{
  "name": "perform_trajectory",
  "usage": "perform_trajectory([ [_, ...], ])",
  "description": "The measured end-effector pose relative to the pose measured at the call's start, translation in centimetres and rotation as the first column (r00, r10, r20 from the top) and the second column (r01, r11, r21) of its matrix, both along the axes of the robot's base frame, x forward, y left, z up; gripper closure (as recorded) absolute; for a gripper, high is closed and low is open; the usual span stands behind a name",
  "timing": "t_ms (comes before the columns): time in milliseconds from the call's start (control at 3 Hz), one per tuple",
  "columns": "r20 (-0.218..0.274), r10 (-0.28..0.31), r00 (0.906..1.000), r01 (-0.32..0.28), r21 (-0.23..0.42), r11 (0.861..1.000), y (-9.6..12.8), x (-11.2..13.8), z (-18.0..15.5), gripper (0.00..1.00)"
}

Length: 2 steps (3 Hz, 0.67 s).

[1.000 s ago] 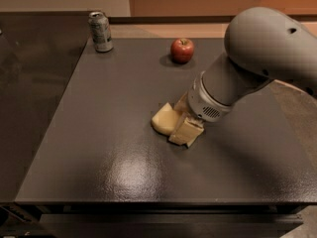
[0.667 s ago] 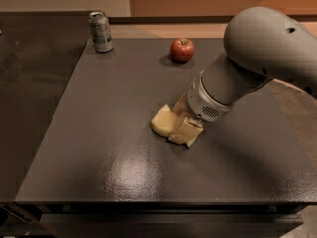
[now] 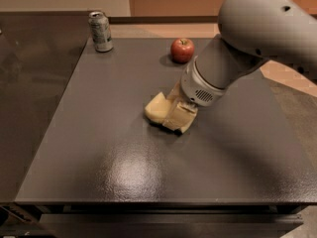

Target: Move sponge near 7up can

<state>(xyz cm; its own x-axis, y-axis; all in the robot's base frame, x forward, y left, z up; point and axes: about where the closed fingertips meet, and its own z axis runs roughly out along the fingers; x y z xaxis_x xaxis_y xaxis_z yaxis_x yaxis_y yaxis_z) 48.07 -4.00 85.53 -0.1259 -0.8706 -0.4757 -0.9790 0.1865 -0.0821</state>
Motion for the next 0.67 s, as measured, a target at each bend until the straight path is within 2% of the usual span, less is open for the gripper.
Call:
perform_trajectory([
  [667,0.055,-0.006,0.9985,0.004,0.044,0.999,3.7,5.1,5.4,1.0],
])
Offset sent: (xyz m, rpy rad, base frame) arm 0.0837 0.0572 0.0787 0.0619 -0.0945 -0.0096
